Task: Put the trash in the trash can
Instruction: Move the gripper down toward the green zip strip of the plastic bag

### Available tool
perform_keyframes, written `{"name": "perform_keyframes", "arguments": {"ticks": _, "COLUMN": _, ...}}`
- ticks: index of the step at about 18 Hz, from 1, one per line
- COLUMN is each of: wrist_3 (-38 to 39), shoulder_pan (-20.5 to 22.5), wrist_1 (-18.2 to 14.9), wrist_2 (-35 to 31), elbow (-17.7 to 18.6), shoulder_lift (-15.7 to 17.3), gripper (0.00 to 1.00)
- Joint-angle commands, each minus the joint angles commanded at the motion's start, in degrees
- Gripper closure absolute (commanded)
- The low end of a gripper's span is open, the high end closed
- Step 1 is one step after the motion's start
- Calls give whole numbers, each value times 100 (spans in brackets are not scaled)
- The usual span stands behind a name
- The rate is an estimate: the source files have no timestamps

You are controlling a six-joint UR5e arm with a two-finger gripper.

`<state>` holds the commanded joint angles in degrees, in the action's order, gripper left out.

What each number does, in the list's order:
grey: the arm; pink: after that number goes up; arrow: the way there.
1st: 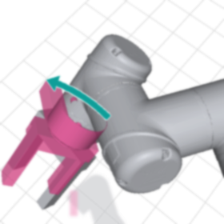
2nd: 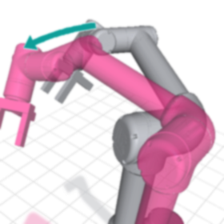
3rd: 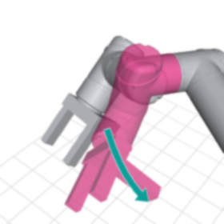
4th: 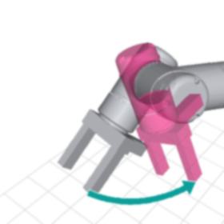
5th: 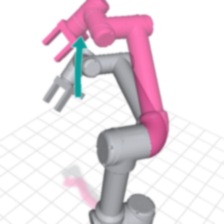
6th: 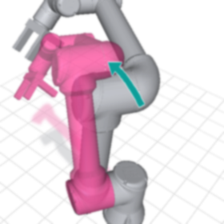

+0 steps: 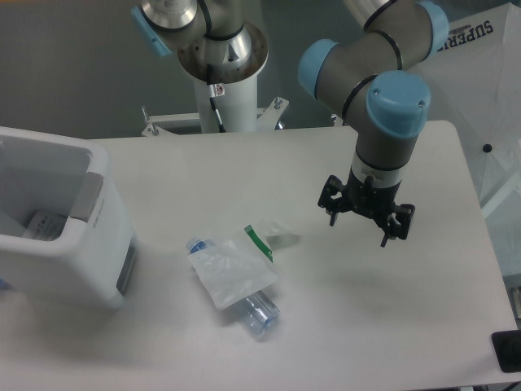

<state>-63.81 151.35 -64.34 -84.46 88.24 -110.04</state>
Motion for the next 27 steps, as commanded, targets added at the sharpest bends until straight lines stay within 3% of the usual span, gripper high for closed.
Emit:
{"name": "perform_keyframes", "arguments": {"ticks": 7, "wrist_3": 70, "shoulder_pan": -44, "wrist_1": 35, "wrist_2": -79, "elbow": 201, "shoulder_lift": -17, "gripper": 0}}
{"name": "perform_keyframes", "arguments": {"ticks": 12, "wrist_3": 158, "shoulder_pan": -105, "wrist_1": 755, "wrist_2": -79, "elbow": 922, "shoulder_lift": 18, "gripper": 0}}
{"name": "perform_keyframes", "arguments": {"ticks": 17, "wrist_3": 97, "shoulder_pan": -325, "wrist_1": 738, "wrist_2": -70, "elbow": 1274, "shoulder_lift": 44, "gripper": 0}}
{"name": "perform_keyframes", "arguments": {"ticks": 27, "wrist_3": 114, "shoulder_pan": -940, "wrist_1": 466, "wrist_2": -44, "elbow": 1459, "shoulder_lift": 193, "gripper": 0}}
